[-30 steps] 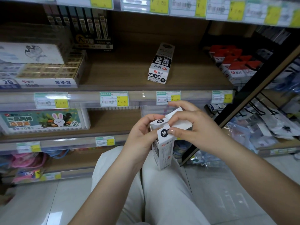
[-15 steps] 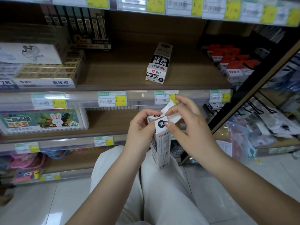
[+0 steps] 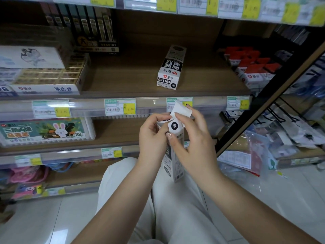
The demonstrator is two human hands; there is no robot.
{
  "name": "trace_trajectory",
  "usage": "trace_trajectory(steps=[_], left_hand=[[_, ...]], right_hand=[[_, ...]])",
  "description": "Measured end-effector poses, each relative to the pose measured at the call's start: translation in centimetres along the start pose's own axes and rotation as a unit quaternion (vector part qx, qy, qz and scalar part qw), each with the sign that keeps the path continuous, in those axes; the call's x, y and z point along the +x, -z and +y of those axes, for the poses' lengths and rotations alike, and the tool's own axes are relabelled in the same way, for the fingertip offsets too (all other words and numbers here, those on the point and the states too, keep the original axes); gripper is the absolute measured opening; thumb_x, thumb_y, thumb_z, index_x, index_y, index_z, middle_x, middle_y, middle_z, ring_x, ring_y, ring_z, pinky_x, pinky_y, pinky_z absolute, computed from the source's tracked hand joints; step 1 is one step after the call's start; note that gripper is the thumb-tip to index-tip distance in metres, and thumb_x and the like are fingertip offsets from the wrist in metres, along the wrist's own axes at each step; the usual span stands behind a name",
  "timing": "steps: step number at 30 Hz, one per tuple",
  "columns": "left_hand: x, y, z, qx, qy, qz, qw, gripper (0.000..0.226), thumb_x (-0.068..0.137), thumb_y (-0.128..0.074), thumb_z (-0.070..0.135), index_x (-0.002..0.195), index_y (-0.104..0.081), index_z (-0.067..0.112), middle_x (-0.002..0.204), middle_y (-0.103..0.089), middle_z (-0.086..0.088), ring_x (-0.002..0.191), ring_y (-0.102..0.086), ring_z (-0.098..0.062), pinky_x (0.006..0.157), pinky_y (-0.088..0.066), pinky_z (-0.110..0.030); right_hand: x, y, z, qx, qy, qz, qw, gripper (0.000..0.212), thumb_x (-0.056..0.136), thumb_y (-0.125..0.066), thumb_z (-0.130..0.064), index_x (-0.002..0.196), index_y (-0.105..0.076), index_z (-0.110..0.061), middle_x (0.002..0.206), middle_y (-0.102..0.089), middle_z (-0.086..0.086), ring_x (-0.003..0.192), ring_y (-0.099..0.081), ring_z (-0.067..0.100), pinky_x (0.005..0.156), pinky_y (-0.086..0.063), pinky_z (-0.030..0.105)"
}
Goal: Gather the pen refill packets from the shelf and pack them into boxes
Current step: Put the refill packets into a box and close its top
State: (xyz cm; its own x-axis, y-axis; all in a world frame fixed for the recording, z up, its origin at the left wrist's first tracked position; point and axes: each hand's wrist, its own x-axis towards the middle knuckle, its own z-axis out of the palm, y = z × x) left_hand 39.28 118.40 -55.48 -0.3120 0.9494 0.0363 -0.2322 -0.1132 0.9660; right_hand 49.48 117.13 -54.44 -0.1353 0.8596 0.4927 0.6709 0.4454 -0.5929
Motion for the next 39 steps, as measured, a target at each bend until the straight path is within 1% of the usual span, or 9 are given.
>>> trace_trajectory(steps=[2, 5, 10, 12, 20, 28, 32, 35, 39], left_hand=[[0.2, 0.1, -0.2, 0.006, -0.005, 0.002, 1.000, 0.010, 0.077, -0.063, 0.001, 0.087, -0.063, 0.003, 0.102, -0.069, -0.014, 0.092, -0.064, -0.029, 0.080, -0.053, -0.041], [0.5, 0.3, -0.3, 0.026, -0.010, -0.013, 1.000, 0.014, 0.074, -0.062, 0.007, 0.088, -0.064, 0.005, 0.106, -0.069, -0.008, 0.098, -0.064, -0.021, 0.086, -0.052, -0.042], [0.3, 0.6, -0.5, 0.133, -0.089, -0.053, 0.986, 0.013, 0.075, -0.056, 0.028, 0.086, -0.063, 0.029, 0.100, -0.065, 0.012, 0.092, -0.060, -0.002, 0.079, -0.046, -0.019], [0.3, 0.6, -0.5, 0.168, -0.131, -0.062, 0.975, 0.021, 0.075, -0.050, 0.037, 0.088, -0.064, 0.027, 0.100, -0.063, 0.014, 0.091, -0.057, 0.003, 0.074, -0.041, -0.011], [0.3, 0.8, -1.1, 0.215, -0.212, -0.073, 0.951, 0.030, 0.084, -0.042, 0.025, 0.097, -0.065, 0.012, 0.101, -0.056, 0.019, 0.100, -0.050, 0.012, 0.081, -0.035, -0.003], [-0.3, 0.9, -1.2, 0.198, -0.219, -0.069, 0.953, 0.019, 0.086, -0.047, 0.026, 0.100, -0.059, 0.023, 0.102, -0.057, 0.011, 0.100, -0.052, 0.005, 0.077, -0.038, -0.006], [-0.5, 1.2, -1.4, 0.202, -0.222, -0.058, 0.952, 0.014, 0.087, -0.052, 0.027, 0.098, -0.060, 0.025, 0.108, -0.054, 0.011, 0.104, -0.049, 0.008, 0.078, -0.038, -0.004], [-0.8, 1.1, -1.7, 0.215, -0.223, -0.063, 0.949, 0.015, 0.087, -0.051, 0.028, 0.101, -0.058, 0.030, 0.116, -0.051, 0.013, 0.114, -0.043, 0.012, 0.088, -0.034, -0.004], [-1.0, 1.1, -2.3, 0.260, -0.231, -0.074, 0.935, 0.019, 0.090, -0.051, 0.028, 0.108, -0.059, 0.029, 0.129, -0.046, 0.003, 0.121, -0.030, 0.023, 0.093, -0.024, 0.002]], right_hand=[[0.1, -0.3, 0.0, 0.016, -0.010, -0.001, 1.000, 0.051, 0.082, -0.049, -0.042, 0.124, -0.057, -0.013, 0.134, -0.047, 0.005, 0.117, -0.051, 0.020, 0.089, -0.045, 0.031], [0.0, -0.5, 0.2, 0.028, -0.006, -0.008, 1.000, 0.054, 0.084, -0.045, -0.039, 0.127, -0.056, -0.009, 0.132, -0.048, 0.009, 0.114, -0.046, 0.014, 0.086, -0.039, 0.023], [0.1, -0.3, 1.1, 0.019, -0.013, -0.011, 1.000, 0.055, 0.088, -0.036, -0.035, 0.133, -0.051, -0.006, 0.130, -0.048, 0.012, 0.106, -0.054, 0.023, 0.085, -0.049, 0.040], [0.2, -0.3, 1.3, 0.019, -0.005, -0.012, 1.000, 0.054, 0.089, -0.035, -0.032, 0.133, -0.051, -0.005, 0.128, -0.049, 0.013, 0.104, -0.057, 0.028, 0.082, -0.051, 0.045], [0.8, 0.4, 1.7, 0.052, 0.019, -0.017, 0.998, 0.047, 0.087, -0.039, -0.026, 0.122, -0.062, -0.007, 0.119, -0.056, 0.012, 0.097, -0.061, 0.025, 0.076, -0.053, 0.044], [1.3, 1.3, 2.5, 0.105, 0.030, -0.059, 0.992, 0.034, 0.087, -0.049, -0.013, 0.117, -0.066, -0.007, 0.118, -0.056, 0.006, 0.094, -0.063, 0.021, 0.081, -0.053, 0.037], [1.6, 1.7, 3.0, 0.144, 0.047, -0.115, 0.982, 0.031, 0.090, -0.051, -0.007, 0.118, -0.065, -0.006, 0.124, -0.055, 0.000, 0.112, -0.058, 0.013, 0.097, -0.045, 0.023], [1.6, 2.0, 3.4, 0.158, 0.035, -0.110, 0.981, 0.029, 0.090, -0.052, -0.007, 0.114, -0.067, -0.005, 0.122, -0.059, 0.003, 0.114, -0.057, 0.011, 0.097, -0.046, 0.024], [1.6, 2.2, 3.9, 0.169, 0.001, -0.093, 0.981, 0.027, 0.088, -0.054, -0.011, 0.110, -0.069, -0.008, 0.127, -0.061, 0.009, 0.119, -0.057, 0.012, 0.100, -0.046, 0.028]])
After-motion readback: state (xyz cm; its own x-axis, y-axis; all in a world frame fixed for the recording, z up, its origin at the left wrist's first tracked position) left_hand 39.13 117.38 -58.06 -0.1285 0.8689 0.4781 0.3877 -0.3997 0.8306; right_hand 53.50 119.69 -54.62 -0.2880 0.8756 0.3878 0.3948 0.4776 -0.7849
